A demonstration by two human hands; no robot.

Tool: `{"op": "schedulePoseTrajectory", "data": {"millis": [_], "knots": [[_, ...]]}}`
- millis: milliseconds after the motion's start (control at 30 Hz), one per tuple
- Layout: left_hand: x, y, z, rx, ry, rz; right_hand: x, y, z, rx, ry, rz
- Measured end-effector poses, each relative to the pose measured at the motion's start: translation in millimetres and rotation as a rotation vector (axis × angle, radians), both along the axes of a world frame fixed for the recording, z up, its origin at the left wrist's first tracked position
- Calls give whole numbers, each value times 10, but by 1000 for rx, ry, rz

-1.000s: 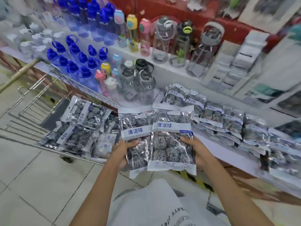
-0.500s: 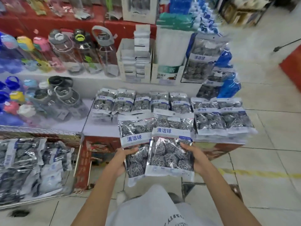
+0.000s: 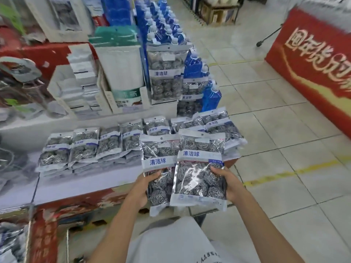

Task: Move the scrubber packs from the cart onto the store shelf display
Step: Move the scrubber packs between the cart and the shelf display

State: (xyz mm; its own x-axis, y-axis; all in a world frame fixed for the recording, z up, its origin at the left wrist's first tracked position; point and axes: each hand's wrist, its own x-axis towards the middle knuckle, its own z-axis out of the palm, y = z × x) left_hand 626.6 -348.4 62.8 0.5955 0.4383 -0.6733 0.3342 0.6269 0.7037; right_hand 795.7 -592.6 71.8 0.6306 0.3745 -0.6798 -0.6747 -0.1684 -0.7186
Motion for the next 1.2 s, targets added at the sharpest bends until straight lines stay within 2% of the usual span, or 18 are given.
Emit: {"op": "schedulePoseTrajectory", "data": {"millis": [533,833,1100,1200], "knots": [[2185,325,-379,-129,43,-16,2427,38,-124,-82,7,19],[2811,488,-671,-184,148,-19,3463,188,-369,-172,87,121],[3196,463,-796,-228,238,-8,4131,433,-646,-344,41,290],[3254,438,-878,-248,263,4,4257,500,-726,-347,62,331]]}}
